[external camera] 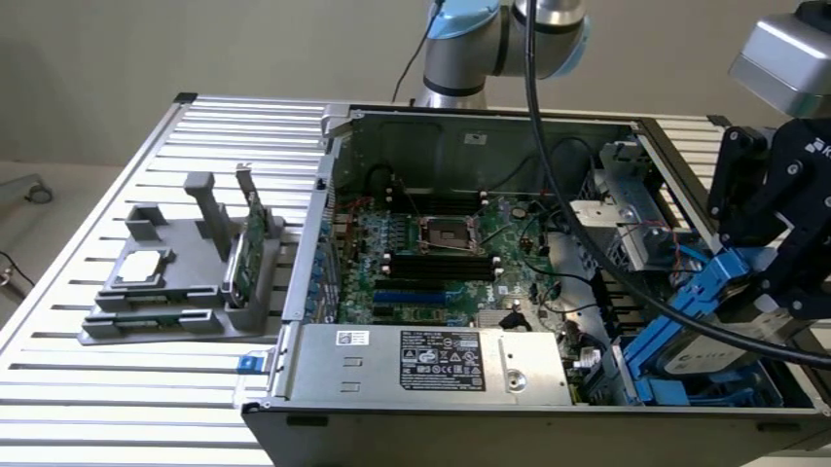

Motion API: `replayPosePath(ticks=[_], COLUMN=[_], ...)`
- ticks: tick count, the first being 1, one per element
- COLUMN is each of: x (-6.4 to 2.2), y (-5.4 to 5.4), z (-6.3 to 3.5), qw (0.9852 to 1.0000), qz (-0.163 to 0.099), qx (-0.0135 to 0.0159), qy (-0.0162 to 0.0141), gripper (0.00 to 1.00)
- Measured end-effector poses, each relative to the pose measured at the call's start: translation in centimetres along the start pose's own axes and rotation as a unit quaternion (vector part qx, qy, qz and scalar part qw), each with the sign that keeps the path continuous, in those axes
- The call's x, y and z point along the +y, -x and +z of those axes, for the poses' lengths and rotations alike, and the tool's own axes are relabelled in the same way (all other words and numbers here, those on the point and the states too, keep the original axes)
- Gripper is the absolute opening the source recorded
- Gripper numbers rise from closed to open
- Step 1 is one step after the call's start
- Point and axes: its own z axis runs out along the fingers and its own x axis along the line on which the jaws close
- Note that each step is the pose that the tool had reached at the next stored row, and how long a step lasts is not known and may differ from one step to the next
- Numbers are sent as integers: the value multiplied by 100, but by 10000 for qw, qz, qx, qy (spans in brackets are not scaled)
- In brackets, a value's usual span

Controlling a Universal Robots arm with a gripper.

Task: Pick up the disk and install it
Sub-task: 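Insert the disk into the insertion slot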

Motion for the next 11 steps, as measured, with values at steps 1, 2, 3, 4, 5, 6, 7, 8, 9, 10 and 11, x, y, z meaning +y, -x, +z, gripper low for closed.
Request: replayPosePath(ticks=[1,2,3,4,5,6,7,8,9,10,11], x=[0,0,1,2,3,3,3,2,2,2,2], y=[-3,-6,-9,-10,-11,-11,-12,-12,-11,-12,-12], z=[-1,-1,-1,0,0,0,-1,-1,-1,-1,0], qw=[10000,10000,10000,10000,9999,9999,9999,9998,9997,9996,9994], qz=[-1,-2,-3,-4,-4,-5,-7,-9,-11,-13,-15], qx=[-11,-33,-60,-87,-114,-136,-166,-204,-247,-297,-348], qy=[6,14,21,27,30,30,29,27,24,20,15], gripper=[33,33,33,33,33,33,33,33,33,33,33])
